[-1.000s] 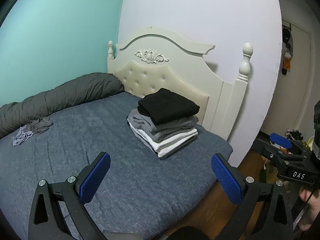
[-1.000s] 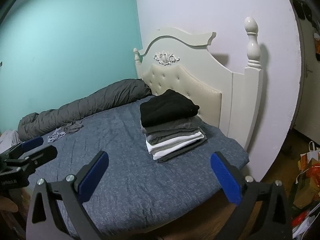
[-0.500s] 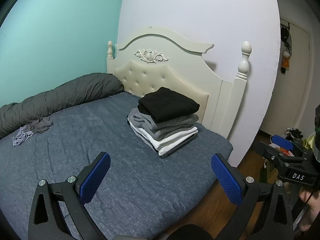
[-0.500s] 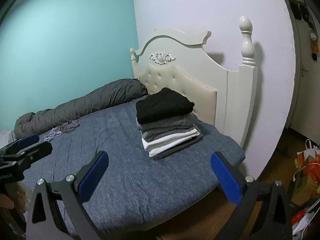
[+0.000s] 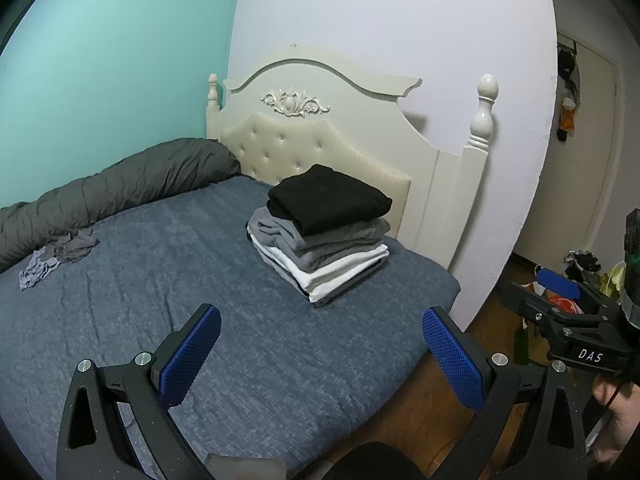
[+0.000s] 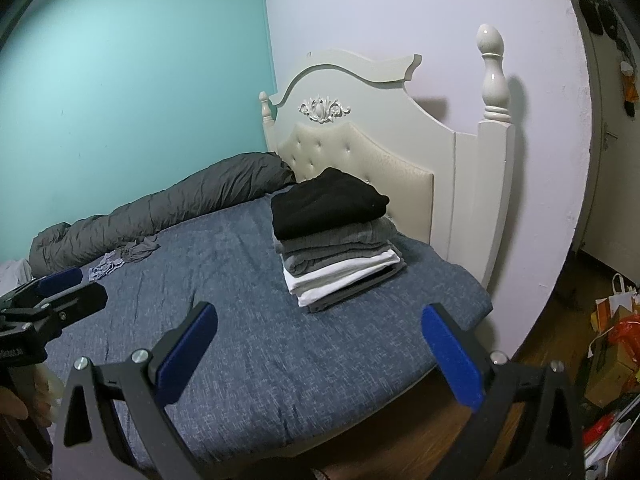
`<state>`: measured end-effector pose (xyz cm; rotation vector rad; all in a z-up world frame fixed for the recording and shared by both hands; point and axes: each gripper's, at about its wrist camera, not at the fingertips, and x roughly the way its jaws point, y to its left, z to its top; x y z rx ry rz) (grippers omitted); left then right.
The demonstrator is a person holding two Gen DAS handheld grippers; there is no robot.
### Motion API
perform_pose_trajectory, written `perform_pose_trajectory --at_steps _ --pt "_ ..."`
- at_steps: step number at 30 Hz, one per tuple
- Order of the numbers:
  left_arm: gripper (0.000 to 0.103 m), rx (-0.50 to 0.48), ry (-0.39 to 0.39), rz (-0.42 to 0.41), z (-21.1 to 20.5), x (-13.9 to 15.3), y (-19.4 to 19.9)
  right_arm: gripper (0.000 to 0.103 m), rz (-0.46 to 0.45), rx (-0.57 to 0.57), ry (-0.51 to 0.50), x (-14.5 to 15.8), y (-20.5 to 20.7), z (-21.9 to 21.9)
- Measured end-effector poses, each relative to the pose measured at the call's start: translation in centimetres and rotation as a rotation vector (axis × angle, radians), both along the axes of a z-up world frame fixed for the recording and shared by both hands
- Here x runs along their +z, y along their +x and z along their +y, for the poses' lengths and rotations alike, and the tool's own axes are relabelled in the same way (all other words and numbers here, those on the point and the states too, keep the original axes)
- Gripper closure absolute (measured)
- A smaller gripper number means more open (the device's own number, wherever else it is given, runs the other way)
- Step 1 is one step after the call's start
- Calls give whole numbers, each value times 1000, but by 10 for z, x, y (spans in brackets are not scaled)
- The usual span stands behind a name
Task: Fold clothes
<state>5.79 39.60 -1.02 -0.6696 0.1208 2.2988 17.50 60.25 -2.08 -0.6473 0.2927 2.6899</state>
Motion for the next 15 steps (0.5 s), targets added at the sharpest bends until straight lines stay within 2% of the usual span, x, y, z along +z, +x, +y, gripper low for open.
perform_pose_trajectory --at_steps 15 --pt "0 26 1 -5 -1 -3 -1 1 -15 -7 -1 -6 -1 -2"
